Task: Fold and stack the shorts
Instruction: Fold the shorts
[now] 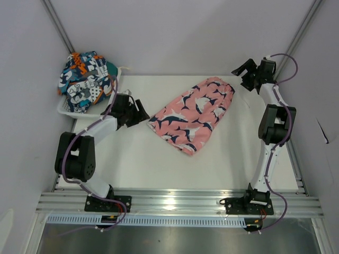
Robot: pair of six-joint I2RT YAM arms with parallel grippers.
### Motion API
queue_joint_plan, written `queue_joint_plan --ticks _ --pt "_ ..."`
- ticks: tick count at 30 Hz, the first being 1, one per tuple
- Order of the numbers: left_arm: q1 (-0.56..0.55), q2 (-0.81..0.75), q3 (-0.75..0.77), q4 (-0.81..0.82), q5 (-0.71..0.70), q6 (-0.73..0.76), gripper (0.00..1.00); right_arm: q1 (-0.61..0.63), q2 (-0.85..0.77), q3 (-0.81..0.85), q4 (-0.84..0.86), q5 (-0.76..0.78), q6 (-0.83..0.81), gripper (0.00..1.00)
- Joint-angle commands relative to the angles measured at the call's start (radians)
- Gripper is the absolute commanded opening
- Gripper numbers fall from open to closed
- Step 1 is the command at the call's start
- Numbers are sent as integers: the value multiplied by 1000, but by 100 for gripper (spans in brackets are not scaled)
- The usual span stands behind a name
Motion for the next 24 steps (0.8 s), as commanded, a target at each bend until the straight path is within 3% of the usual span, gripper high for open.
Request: queue_joint_plan --ticks 1,6,17,21,24 --pt "-42 -102 -63 72 12 -26 72 12 44 41 -102 -9 -76 98" --pt "-90 -206 -138 105 24 -56 71 8 91 -16 -16 -63 -34 94" --pt "-218 -419 -252 87 -9 -98 71 6 205 53 1 -98 10 89" --pt "-243 -473 -285 81 -28 -110 71 9 239 73 9 -101 35 83" --pt "-249 -524 -318 64 -38 -112 71 12 252 71 35 -110 56 70"
